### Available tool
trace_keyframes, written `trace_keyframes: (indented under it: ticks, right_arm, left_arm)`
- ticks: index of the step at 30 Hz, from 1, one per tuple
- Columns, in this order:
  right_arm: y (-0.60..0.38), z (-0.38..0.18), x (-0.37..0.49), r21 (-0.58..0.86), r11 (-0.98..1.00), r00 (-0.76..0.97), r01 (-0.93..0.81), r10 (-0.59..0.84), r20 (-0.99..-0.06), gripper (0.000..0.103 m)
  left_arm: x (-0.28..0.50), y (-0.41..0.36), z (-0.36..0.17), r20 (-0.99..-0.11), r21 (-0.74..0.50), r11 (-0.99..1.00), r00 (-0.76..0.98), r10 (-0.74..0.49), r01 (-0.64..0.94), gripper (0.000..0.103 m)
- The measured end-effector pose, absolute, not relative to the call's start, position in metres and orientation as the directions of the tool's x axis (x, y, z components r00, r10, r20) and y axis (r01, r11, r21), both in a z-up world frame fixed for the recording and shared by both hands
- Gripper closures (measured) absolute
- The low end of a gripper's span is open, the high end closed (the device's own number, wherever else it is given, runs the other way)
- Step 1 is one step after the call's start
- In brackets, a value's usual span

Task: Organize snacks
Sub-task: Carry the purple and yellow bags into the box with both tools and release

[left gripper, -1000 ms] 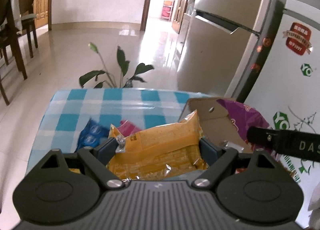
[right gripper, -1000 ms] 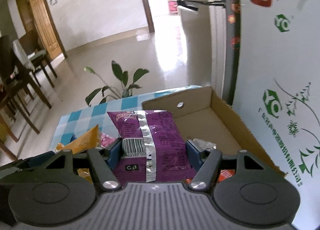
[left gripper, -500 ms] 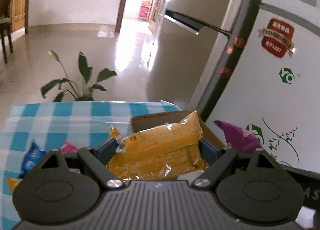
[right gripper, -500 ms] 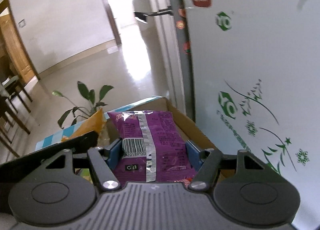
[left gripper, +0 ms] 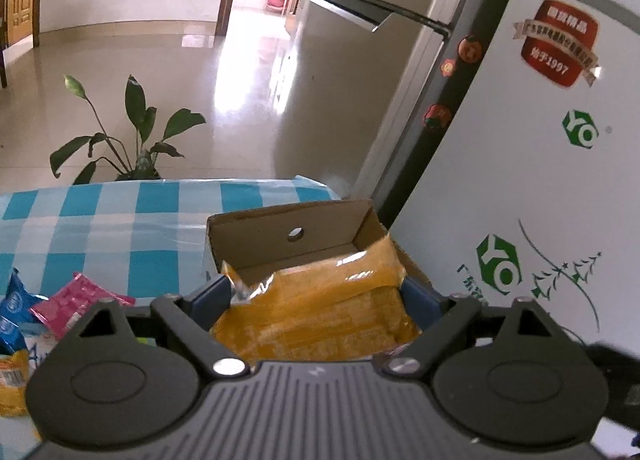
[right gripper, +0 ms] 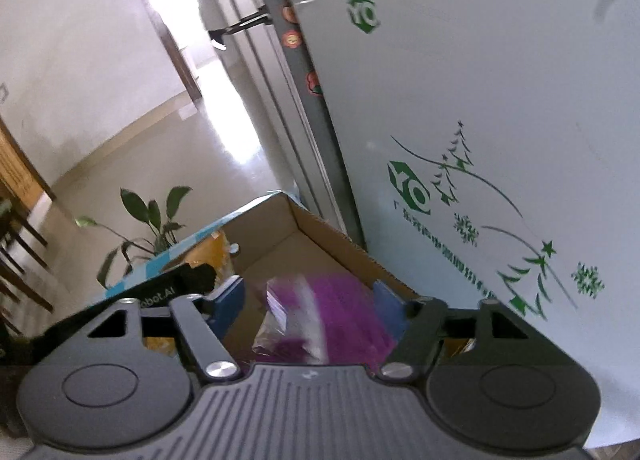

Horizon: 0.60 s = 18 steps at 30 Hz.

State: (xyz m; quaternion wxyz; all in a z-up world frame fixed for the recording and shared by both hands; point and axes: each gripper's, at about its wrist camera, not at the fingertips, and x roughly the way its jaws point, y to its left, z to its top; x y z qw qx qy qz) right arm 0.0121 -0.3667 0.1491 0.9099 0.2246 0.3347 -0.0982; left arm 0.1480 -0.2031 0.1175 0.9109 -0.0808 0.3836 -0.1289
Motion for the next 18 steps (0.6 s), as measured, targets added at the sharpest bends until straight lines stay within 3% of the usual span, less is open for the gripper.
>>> trace_keyframes:
  ticks: [4,18]
  right_arm:
    - [-0.37,0.151,0.008,0.372,0.862,0.774,0.345,-0.036,-0.633,0.007]
    - [-0.349,0.149,0.011,0.364,0.875,0.807,0.32,-0.05,-0.588,0.004]
  left_arm:
    - [0.147,-0.202,0.127,-0.663,-0.205,0.963,0.698,-0.269,0.176,0.006]
    - [0.135,-0.136,0.143,-0.664,-0.183,0.968,0.706,-0.248,0.169,0.006]
